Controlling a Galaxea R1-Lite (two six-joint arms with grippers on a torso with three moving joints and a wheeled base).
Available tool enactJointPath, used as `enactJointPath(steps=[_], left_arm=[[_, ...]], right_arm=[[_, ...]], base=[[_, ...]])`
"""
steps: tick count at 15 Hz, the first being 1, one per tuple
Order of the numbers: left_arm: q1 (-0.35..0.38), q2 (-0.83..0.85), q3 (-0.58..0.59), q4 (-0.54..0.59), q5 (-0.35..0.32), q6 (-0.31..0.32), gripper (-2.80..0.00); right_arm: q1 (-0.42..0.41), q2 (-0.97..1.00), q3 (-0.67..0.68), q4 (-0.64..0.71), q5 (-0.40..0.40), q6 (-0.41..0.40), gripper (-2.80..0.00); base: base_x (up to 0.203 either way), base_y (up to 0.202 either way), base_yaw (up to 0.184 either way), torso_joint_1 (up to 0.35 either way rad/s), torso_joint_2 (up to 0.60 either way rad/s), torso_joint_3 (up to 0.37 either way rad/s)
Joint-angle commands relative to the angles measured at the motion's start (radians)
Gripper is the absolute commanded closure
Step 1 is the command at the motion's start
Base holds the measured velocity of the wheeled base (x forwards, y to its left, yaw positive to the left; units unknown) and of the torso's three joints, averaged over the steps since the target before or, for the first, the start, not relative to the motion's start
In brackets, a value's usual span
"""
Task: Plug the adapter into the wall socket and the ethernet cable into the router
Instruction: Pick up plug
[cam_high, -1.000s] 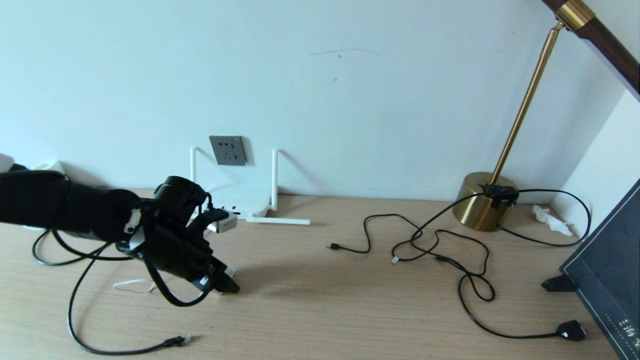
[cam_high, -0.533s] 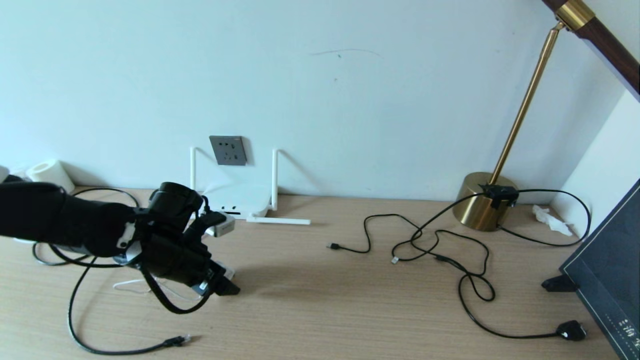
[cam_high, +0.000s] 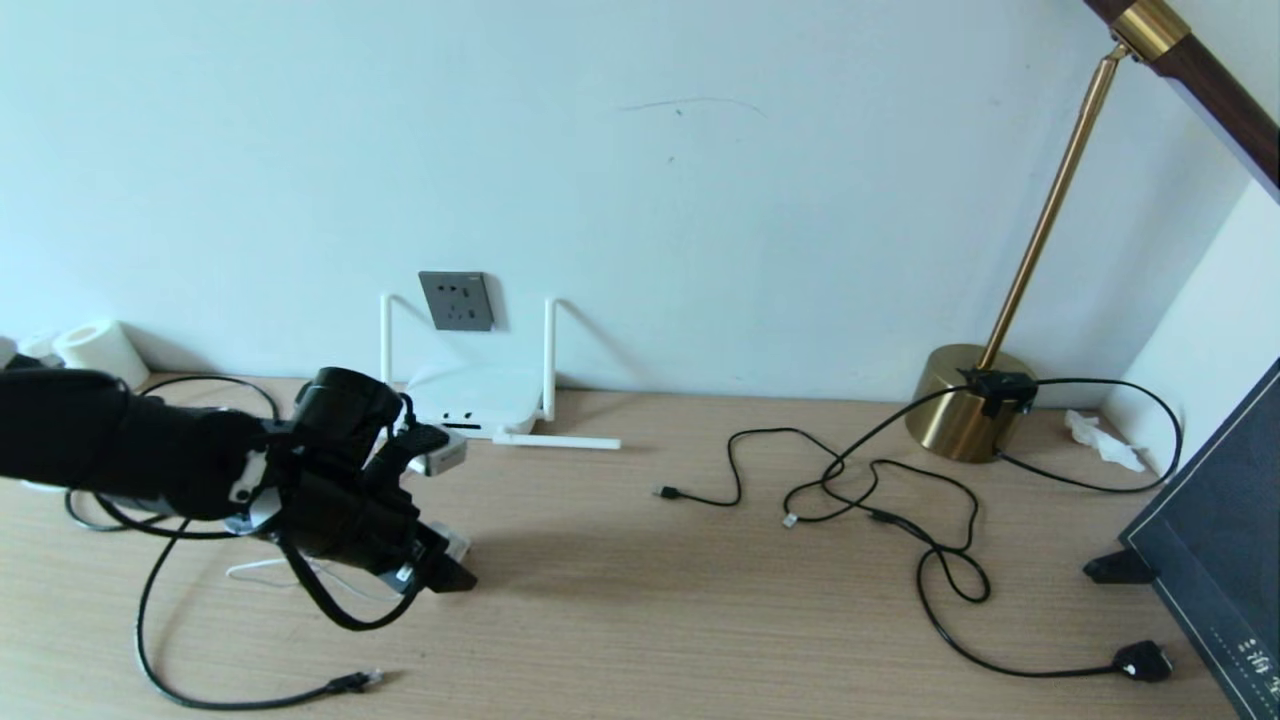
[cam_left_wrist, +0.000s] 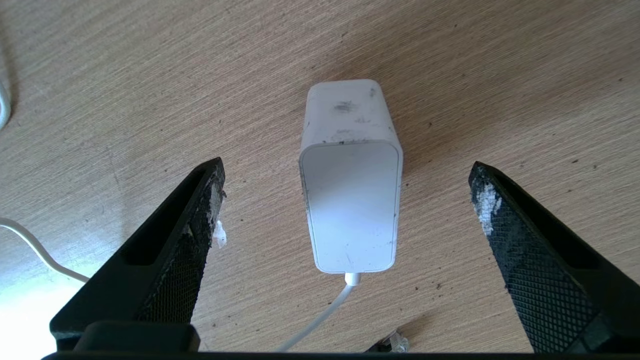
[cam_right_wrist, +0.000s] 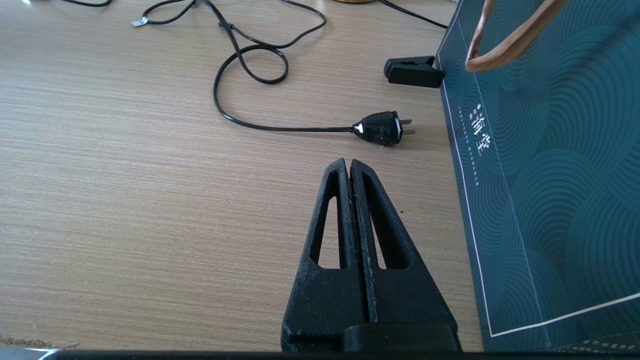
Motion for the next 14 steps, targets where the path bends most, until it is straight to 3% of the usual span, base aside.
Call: enactJointPath(steps=[1, 7, 8, 9, 14], left_arm=[[0.0, 0.005, 0.002, 0.001, 0.001, 0.002, -2.8], [0.0, 0.008, 0.038, -0.065, 0.001, 0.002, -2.8], [0.0, 0.008, 0.039, -0.071, 0.001, 0.002, -1.0], [0.0, 0.006, 0.044, -0.071, 0.0, 0.002, 0.0], [-0.001, -0.003, 0.064, -0.069, 0.001, 0.003, 0.0]], right_arm=[[0.0, 0.0, 0.0, 0.0, 0.0, -0.001, 0.0], [0.0, 0.0, 0.0, 0.0, 0.0, -0.001, 0.0], [0.0, 0.0, 0.0, 0.001, 0.0, -0.001, 0.0], [0.0, 0.0, 0.0, 0.001, 0.0, -0.001, 0.0], [0.0, 0.0, 0.0, 0.001, 0.0, -0.001, 0.0]], base=[[0.0, 0.0, 0.0, 0.0, 0.0, 0.0], [0.0, 0.0, 0.0, 0.0, 0.0, 0.0], [0.0, 0.0, 0.0, 0.0, 0.0, 0.0], [0.0, 0.0, 0.0, 0.0, 0.0, 0.0], [0.0, 0.0, 0.0, 0.0, 0.0, 0.0]])
